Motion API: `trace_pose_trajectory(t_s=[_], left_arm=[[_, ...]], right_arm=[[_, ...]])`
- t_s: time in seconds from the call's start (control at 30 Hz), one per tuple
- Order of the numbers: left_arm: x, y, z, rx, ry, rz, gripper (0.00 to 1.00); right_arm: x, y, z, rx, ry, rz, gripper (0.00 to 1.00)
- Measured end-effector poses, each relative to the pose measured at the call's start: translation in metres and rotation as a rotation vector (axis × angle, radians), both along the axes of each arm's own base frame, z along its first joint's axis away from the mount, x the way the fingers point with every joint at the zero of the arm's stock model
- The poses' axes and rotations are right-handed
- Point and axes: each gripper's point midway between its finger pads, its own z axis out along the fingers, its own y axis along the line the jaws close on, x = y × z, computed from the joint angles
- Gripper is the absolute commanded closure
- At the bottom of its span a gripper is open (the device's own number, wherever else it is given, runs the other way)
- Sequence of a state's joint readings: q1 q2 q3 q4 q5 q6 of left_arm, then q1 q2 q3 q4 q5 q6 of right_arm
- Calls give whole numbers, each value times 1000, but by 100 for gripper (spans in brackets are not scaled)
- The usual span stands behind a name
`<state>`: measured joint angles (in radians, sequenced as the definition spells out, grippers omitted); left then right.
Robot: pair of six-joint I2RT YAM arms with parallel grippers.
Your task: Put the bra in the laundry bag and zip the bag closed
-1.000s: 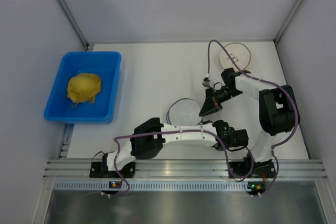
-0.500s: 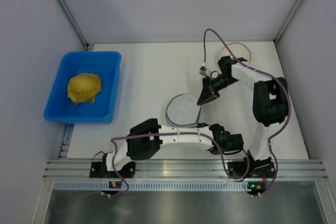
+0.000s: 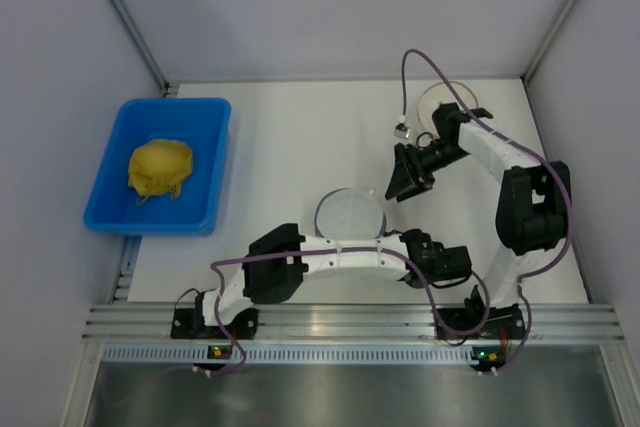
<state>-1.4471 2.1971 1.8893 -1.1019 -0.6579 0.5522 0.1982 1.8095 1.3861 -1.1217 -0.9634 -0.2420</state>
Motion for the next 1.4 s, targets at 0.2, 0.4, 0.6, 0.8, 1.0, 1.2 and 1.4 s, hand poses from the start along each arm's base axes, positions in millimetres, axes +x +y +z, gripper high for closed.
trace_pose_trajectory(t_s=[0.2, 0.4, 0.6, 0.8, 1.0, 1.2, 1.4], left_arm=[[12, -5, 5, -12, -19, 6, 100], [14, -4, 5, -9, -26, 8, 100], [14, -3, 2, -16, -24, 17, 100], [12, -2, -1, -88, -22, 39, 100], [9, -1, 11, -190, -16, 71, 100], [5, 2, 17, -242, -1, 84, 100], [-4, 15, 6, -220, 9, 86, 100]], right_arm=[[-27, -3, -11, 7, 85, 20, 34], [-40, 12, -20, 38, 155, 52, 37], [-40, 24, -25, 80, 190, 39, 85], [-38, 28, -30, 103, 225, 1, 100], [-39, 28, -33, 116, 240, -37, 100], [-24, 22, -26, 126, 190, -77, 100], [10, 23, -12, 123, 93, -93, 100]])
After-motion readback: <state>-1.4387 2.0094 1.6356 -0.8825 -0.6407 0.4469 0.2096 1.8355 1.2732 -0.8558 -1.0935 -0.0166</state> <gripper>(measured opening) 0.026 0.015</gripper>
